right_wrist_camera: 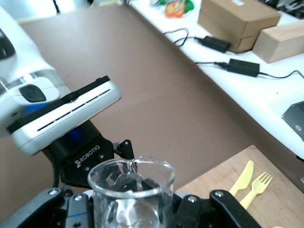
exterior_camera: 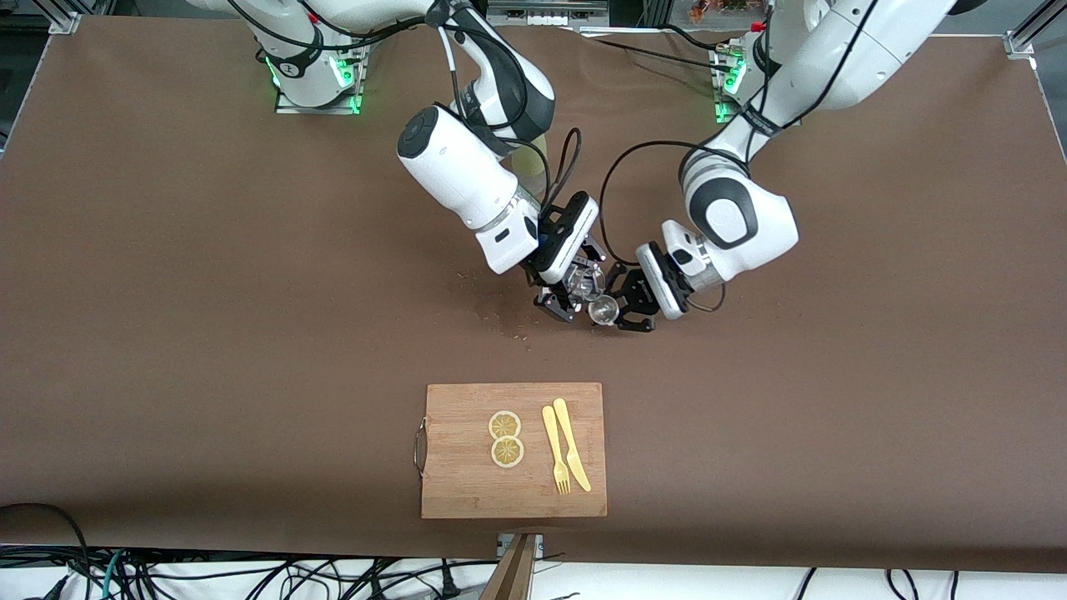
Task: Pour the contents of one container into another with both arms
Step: 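Turn the glass cup upright with the right gripper while the grippers separate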
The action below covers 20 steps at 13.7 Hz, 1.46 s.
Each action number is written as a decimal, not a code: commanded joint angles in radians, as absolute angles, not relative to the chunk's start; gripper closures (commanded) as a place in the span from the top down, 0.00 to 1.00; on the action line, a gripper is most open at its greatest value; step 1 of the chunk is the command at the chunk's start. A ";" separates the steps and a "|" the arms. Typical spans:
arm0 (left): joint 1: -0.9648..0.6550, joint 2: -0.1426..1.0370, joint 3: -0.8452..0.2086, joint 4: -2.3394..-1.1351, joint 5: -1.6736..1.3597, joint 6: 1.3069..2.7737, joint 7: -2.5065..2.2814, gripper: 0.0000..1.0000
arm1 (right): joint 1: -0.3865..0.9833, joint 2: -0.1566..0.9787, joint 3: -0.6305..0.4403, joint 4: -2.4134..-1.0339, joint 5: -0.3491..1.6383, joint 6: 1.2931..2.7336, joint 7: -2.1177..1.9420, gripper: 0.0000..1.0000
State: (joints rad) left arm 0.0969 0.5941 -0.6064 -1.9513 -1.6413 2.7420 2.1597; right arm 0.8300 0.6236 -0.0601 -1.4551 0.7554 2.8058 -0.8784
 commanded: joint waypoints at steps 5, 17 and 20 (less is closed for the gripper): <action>0.369 0.604 -0.620 -1.993 -1.383 2.429 2.206 0.00 | 0.778 0.595 -0.055 -1.445 0.911 2.813 -0.888 0.09; 0.491 0.692 -0.275 -1.838 -0.956 1.884 2.379 0.00 | 0.479 0.525 -0.096 -1.453 1.187 2.121 -1.395 0.09; 0.498 0.703 -0.216 -1.796 -0.887 1.807 2.401 0.00 | 0.361 0.525 -0.133 -1.456 1.228 1.864 -1.497 0.09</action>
